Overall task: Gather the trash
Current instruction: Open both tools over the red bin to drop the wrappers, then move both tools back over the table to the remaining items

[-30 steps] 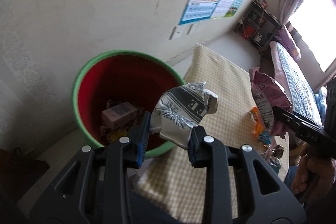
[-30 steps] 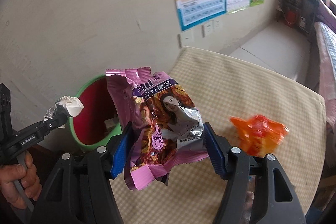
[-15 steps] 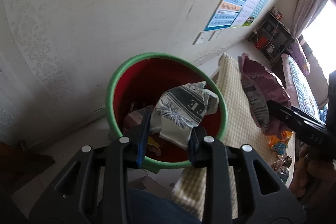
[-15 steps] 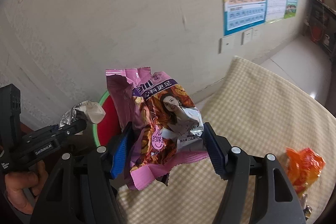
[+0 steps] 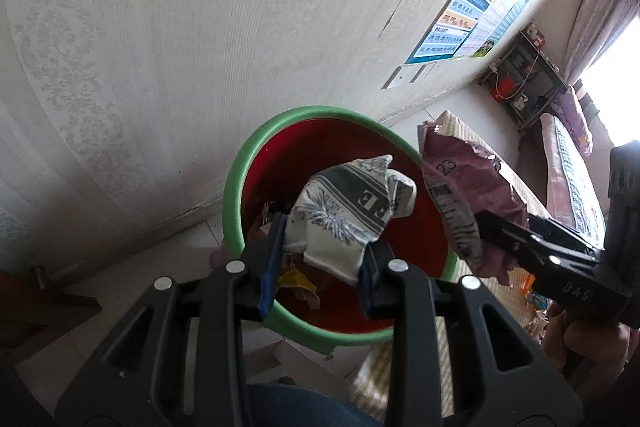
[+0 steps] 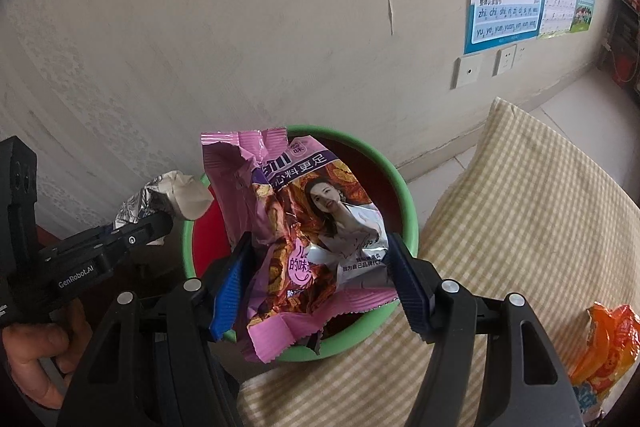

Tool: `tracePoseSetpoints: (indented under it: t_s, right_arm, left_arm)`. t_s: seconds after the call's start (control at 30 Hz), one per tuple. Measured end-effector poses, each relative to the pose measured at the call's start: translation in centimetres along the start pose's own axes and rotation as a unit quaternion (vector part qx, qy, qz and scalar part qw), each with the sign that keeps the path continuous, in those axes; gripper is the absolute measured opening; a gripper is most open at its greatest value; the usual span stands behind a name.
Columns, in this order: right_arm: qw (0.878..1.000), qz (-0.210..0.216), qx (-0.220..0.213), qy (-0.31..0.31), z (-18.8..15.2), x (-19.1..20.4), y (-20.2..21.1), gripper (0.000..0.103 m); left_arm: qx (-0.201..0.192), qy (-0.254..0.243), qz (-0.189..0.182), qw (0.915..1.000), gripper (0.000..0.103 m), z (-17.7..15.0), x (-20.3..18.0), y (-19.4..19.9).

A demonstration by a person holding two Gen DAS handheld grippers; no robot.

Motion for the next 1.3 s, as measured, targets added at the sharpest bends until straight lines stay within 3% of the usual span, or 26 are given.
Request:
tracePoseSetpoints:
  t_s: [0.2,0.37,0.43,0.5,0.6,0.7,1.03,1.3]
  right_arm:
    - [1.000,0.003,0.012,0.002,-0.1,-0.1,-1.2,0.067]
    - [1.000,-0.002,0.019,0.005,-0.3,0.0,-1.8,0.080]
    - [1.000,-0.005,0.018,0.002,-0.3,-0.2,-1.9,0.086]
    - [1.000,-0.008,0.020,0.000,-0.4,-0.3,-1.9,0.088]
    - [1.000,-0.012,0.021,0.000,-0.6,-0.5,-1.7,0.088]
    - [1.000,-0.021,0.019,0.002,-0.6,-0.7,-1.2,0.096]
    - [0.999,-0.036,0.001,-0.005,-2.6,-2.1,2.4,0.096]
    - [0.998,-0.056,-0.015,-0.029,-5.9,-5.8,6.7,0.096]
  left_arm:
    - [0.005,0.006,-0.004,1.0000,0.035,0.6,0.3,-1.1]
    - [0.002,0.002,-0.001,1.0000,0.068,0.5,0.3,-1.2]
    - [-0.006,0.005,0.011,0.9999,0.088,0.4,0.5,-1.0]
    - [-0.009,0.013,0.010,0.9998,0.089,0.4,0.6,-0.8]
    - [-0.009,0.017,0.016,0.9997,0.097,0.2,0.6,-0.6]
    - [-0.011,0.020,0.024,0.9995,0.097,0.2,0.4,-0.2]
    - [-0.018,0.019,0.011,0.9996,0.097,-1.4,-2.1,1.5]
    - [-0.018,-0.005,-0.007,0.9998,0.098,-3.7,-6.5,2.4]
Point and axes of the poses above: each gripper's, at about its wrist camera, not at the fingertips, and y roughly against the way its jaws point, x to its left, z to its top, the point moved 4 cm from there along -y, roughly the way its jaws point, and after that the axes turned 6 degrees about -z, right-handed, at the moved point
